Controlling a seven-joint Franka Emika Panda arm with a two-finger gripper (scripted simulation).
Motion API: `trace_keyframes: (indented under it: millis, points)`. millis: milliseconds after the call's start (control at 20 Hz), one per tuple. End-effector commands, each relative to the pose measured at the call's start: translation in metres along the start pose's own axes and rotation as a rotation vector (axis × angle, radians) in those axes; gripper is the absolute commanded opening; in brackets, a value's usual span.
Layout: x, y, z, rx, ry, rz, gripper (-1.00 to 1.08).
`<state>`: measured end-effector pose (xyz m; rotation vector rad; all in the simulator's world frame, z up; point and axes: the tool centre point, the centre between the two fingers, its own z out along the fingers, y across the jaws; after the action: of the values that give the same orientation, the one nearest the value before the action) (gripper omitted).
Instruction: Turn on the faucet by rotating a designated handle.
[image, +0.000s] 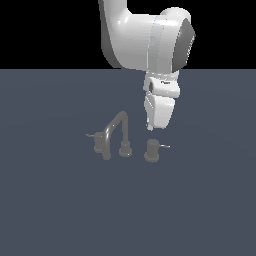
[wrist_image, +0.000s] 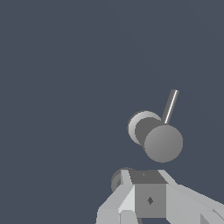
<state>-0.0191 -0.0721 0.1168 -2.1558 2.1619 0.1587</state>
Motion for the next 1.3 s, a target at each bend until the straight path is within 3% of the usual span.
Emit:
trace_keyframes:
  millis: [0,500,900,1250]
  points:
    - [0.015,-0.001,0.015,0.007,0.034,0.077,-1.00]
    - [0.053,0.000,0.044,0.028,0.122,0.242,-1.00]
    - [0.056,0.000,0.046,0.030,0.130,0.255,-1.00]
    - [0.062,0.024,0.046,0.031,0.130,0.256,-1.00]
